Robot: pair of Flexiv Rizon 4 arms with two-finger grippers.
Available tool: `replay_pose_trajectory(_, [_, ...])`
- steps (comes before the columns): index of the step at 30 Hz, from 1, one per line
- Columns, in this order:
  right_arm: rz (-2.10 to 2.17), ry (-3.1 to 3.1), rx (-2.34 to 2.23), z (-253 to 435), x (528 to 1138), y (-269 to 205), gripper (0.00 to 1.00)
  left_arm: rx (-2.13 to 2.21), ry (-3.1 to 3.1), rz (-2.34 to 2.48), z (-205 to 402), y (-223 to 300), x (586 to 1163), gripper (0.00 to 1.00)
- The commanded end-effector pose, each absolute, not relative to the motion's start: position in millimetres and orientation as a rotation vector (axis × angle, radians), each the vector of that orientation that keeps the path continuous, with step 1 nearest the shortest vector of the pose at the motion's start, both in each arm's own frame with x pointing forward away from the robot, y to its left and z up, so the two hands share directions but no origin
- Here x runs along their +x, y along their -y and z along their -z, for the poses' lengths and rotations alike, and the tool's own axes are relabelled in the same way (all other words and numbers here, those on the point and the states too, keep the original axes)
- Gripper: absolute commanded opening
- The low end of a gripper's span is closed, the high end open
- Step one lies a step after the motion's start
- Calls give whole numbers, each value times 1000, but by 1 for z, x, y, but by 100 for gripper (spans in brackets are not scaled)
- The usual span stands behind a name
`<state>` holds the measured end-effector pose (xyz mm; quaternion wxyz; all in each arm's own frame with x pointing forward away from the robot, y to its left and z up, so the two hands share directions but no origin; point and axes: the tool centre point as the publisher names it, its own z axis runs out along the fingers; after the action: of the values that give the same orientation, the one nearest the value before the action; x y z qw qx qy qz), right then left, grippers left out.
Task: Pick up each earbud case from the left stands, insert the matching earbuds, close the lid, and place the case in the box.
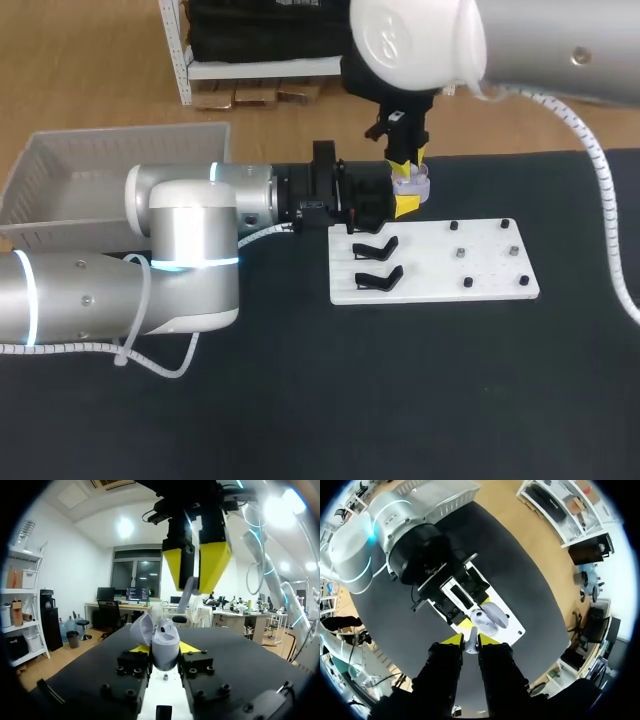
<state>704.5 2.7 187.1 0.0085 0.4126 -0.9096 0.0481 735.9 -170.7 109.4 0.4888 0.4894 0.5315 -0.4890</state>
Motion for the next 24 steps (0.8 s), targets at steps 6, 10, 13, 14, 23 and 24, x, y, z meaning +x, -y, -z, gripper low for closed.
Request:
replay_pose_trajectory(6, [-209,2794,1218,-186,712,-12,0,1187,-1289,1187,-109,171,736,0])
replay_pose_trajectory(10, [-209,2794,1218,-186,712,-12,0,1187,-1289,1187,-109,171,736,0])
replay_pose_trajectory(13, [-209,2794,1218,-186,712,-12,0,1187,-1289,1187,-109,171,736,0])
replay_pose_trajectory(14, [-209,2794,1218,-186,712,-12,0,1187,-1289,1187,-109,171,736,0])
replay_pose_trajectory(23, [-259,2736,1318,-188,719,-13,0,1187,-1289,1187,-109,171,736,0])
replay_pose_trajectory(24, [-256,2723,1343,-189,720,-13,0,1187,-1289,1187,-109,171,736,0])
